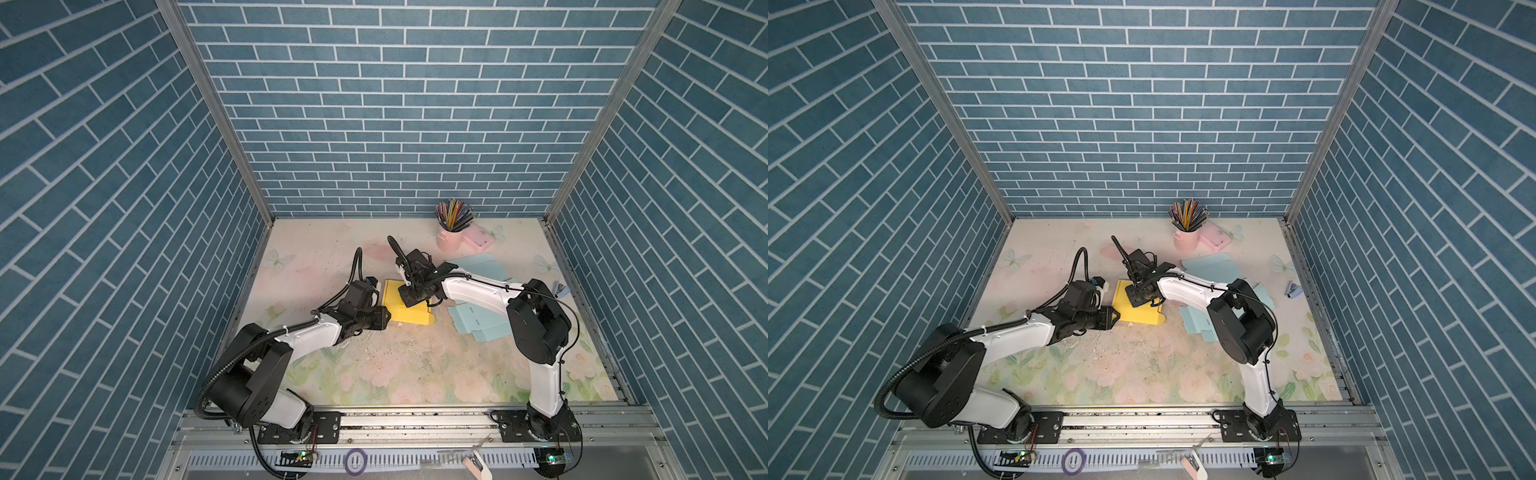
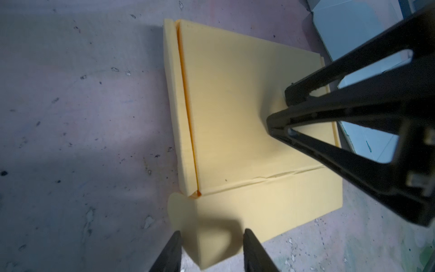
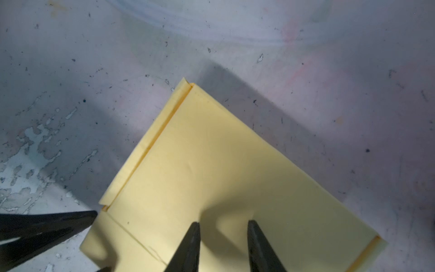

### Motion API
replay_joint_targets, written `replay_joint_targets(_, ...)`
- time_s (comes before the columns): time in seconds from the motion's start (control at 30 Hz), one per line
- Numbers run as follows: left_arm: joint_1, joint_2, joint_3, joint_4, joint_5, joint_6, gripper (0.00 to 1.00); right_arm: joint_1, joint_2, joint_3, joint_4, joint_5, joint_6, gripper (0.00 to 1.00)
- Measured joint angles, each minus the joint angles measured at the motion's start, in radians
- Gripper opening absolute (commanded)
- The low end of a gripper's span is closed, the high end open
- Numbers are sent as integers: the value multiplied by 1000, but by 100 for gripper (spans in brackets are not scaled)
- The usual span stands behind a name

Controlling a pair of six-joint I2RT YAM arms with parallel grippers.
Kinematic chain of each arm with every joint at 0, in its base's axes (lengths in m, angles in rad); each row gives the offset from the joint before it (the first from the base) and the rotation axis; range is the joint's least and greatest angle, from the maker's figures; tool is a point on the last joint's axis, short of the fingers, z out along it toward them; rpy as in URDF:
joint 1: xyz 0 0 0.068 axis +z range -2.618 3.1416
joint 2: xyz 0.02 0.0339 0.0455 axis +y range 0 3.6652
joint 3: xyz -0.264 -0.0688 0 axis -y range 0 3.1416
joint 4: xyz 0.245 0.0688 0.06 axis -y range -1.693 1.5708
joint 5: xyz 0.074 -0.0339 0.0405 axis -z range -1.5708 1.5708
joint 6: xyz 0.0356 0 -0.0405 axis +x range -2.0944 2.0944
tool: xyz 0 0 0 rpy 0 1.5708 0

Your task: Fold the paper box

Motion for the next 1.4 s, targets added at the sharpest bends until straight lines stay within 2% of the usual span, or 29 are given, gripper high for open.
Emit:
replay_joint_targets(0.4,1,0,-19,44,45,-42,47,-1,0,-18,42,0,1,35)
replay_joint_targets(0.83,-10,14,-44,120,66,-121,45,0,-7,-47,102,5,11,35)
replay_joint_targets(1.17,-17,42,-43,141,36,-135,39,7,-8,-56,120,15,11,35)
replay_joint_targets(1.4,-20,39,-40,126,20,-109,31,9,-8,-57,121,19,11,35)
